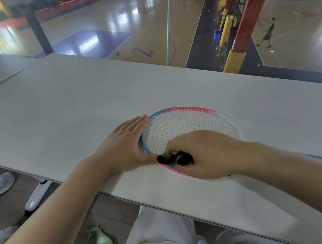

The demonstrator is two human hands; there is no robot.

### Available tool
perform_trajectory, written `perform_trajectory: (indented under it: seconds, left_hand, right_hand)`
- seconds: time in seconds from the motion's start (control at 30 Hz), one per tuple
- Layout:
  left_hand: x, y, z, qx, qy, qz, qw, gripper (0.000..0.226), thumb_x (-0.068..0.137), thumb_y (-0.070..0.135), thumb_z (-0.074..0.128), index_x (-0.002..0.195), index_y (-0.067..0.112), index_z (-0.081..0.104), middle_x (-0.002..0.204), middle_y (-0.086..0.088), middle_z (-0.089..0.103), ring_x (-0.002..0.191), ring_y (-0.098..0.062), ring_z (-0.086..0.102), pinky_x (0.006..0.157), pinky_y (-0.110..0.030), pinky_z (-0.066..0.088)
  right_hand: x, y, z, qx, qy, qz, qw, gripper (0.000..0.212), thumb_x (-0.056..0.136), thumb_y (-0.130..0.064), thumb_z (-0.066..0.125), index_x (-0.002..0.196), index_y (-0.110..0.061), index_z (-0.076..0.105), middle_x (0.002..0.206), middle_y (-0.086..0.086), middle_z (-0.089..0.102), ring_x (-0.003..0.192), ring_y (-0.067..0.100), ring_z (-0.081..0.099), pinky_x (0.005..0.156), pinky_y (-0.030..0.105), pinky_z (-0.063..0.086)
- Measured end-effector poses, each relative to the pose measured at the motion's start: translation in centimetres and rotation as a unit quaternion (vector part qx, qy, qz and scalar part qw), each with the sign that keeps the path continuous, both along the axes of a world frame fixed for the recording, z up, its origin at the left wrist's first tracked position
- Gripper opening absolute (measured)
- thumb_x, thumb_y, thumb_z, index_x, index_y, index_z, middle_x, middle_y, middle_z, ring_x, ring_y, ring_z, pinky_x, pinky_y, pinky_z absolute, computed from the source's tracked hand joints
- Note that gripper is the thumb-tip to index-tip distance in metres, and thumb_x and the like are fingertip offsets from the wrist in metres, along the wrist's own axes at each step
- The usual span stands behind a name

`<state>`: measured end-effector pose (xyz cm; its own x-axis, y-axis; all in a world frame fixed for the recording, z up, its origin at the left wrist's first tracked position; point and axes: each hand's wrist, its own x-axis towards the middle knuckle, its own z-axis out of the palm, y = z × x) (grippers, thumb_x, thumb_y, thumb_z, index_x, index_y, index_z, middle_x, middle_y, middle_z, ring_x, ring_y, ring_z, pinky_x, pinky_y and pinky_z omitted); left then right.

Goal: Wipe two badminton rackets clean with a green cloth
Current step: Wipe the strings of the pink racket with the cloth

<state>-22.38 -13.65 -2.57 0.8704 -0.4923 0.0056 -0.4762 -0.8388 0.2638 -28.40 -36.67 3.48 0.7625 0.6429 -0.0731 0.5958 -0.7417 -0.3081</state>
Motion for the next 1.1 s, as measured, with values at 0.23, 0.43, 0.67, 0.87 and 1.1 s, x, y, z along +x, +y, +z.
perform_trajectory:
  seconds: [0.23,0.43,0.67,0.87,1.1]
  left_hand:
    - [-0.1,0.0,0.4,0.015,0.015,-0.003,1.0,0.137,0.048,0.105,0.026,0.157,0.026,0.0,0.164,0.012,0.001,0.149,-0.004,-0.003,0.119,-0.024,-0.001]
    - [-0.2,0.0,0.4,0.016,0.017,-0.002,1.0,0.136,0.048,0.104,0.026,0.157,0.026,-0.001,0.164,0.013,0.0,0.149,-0.004,-0.003,0.121,-0.026,0.0]
    - [-0.1,0.0,0.4,0.015,0.009,-0.007,1.0,0.136,0.05,0.104,0.027,0.157,0.023,0.0,0.164,0.012,0.0,0.148,-0.002,-0.003,0.117,-0.022,-0.002]
    - [-0.1,0.0,0.5,0.022,0.018,-0.001,1.0,0.143,0.041,0.108,0.016,0.157,0.026,-0.001,0.164,0.013,0.0,0.149,-0.003,-0.004,0.121,-0.025,0.0]
    - [-0.1,-0.1,0.5,0.021,0.016,0.002,1.0,0.143,0.041,0.108,0.015,0.157,0.026,-0.001,0.164,0.013,0.0,0.149,-0.003,-0.004,0.12,-0.025,0.0]
  right_hand:
    - [7.7,-2.9,-1.0,-0.079,-0.155,-0.155,0.972,0.016,0.093,-0.037,0.053,0.104,-0.025,0.056,0.092,-0.005,0.06,0.082,0.018,0.059,0.069,0.036,0.051]
    - [6.2,-3.0,-0.9,-0.067,-0.133,-0.129,0.98,0.019,0.091,-0.031,0.054,0.108,-0.025,0.059,0.096,-0.007,0.062,0.085,0.016,0.059,0.072,0.036,0.052]
    - [-0.2,-1.3,0.4,-0.023,-0.005,0.014,1.0,0.016,0.092,-0.047,0.053,0.101,-0.034,0.059,0.088,-0.017,0.061,0.079,0.003,0.056,0.066,0.025,0.048]
    - [7.3,-3.4,-0.5,-0.083,-0.147,-0.163,0.972,0.015,0.093,-0.037,0.052,0.101,-0.025,0.057,0.09,-0.006,0.06,0.079,0.017,0.057,0.064,0.032,0.046]
    - [6.0,-1.3,0.2,-0.064,-0.062,-0.147,0.985,0.008,0.091,-0.032,0.055,0.096,-0.027,0.059,0.084,-0.007,0.061,0.076,0.014,0.058,0.064,0.033,0.049]
